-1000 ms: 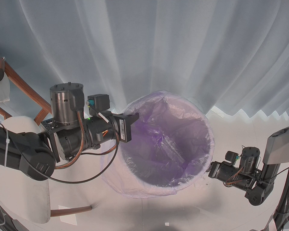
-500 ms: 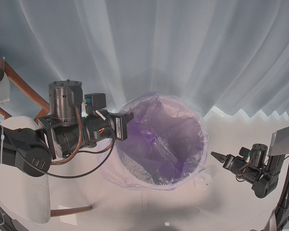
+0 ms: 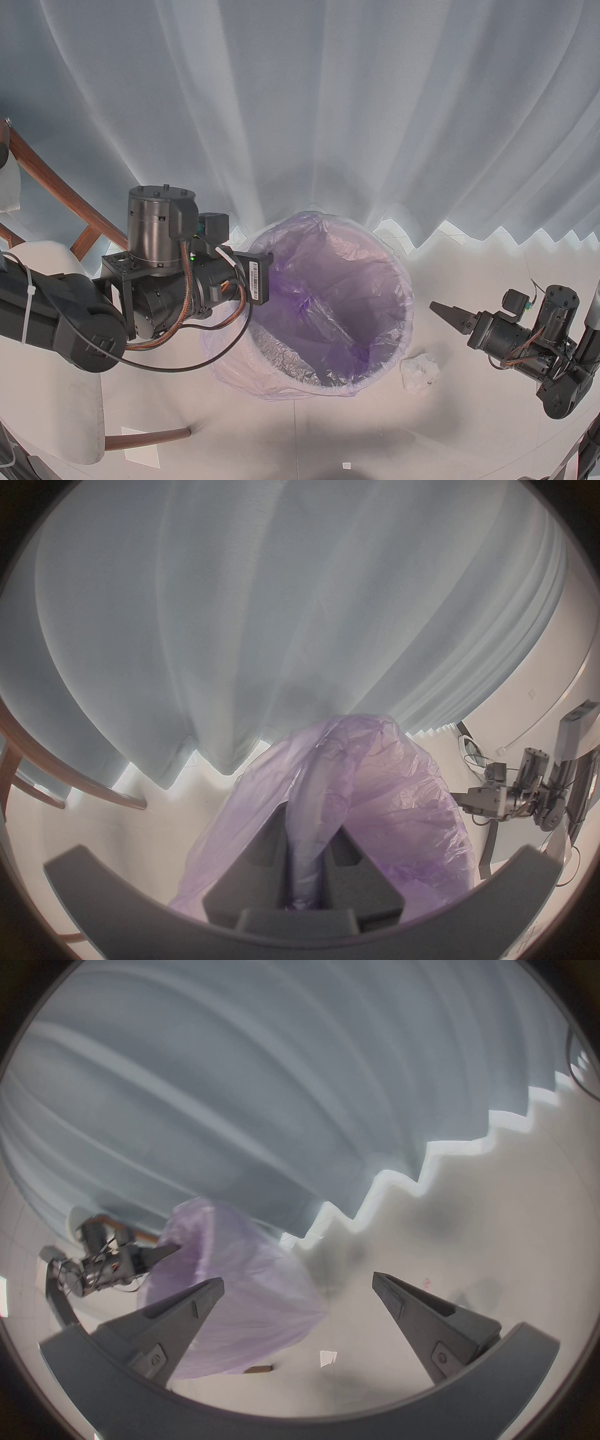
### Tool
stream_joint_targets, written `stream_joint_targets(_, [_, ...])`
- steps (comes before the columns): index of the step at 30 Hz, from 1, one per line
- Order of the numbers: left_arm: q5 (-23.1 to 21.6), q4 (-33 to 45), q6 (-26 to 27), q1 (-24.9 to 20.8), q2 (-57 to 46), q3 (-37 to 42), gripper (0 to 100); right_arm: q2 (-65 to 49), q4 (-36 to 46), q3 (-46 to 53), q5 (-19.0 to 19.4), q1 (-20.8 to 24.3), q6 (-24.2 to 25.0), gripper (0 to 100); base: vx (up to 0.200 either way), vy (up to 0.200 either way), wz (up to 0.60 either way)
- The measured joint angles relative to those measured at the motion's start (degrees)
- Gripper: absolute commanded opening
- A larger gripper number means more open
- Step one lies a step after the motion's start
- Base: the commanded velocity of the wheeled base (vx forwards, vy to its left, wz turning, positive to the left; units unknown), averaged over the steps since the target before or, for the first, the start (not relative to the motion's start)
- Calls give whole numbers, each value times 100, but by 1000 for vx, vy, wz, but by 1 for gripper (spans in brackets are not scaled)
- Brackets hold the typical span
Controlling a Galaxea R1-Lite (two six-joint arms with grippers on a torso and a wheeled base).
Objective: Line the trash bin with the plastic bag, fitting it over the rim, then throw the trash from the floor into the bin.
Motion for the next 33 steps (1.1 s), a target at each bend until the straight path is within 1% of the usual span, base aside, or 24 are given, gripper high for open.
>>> stream_joint_targets(3, [118, -9, 17, -79, 60, 0, 0, -121, 169, -106, -22, 411, -139, 100, 0, 0, 0])
stream_joint_targets(8, [255, -6, 30, -212, 99, -2, 0, -228, 844, -630, -247, 733, -185, 100, 0, 0, 0])
stream_joint_targets(18, [315, -22, 33, -369, 99, -18, 0, -443, 2995, -1730, -382, 901, -279, 100, 0, 0, 0])
stream_joint_targets(21, [323, -24, 37, -444, 96, -22, 0, -482, 3413, -1968, -393, 934, -394, 100, 0, 0, 0])
stream_joint_targets(28, [394, -13, 145, -606, 118, -7, 0, -517, 4133, -2287, -430, 973, -913, 100, 0, 0, 0])
stream_joint_targets(29, [397, -16, 171, -617, 126, -2, 0, -517, 4174, -2320, -488, 973, -961, 0, 0, 0, 0])
stream_joint_targets(33, [402, -17, 200, -634, 140, 6, 0, -510, 4209, -2376, -668, 975, -1025, 0, 0, 0, 0])
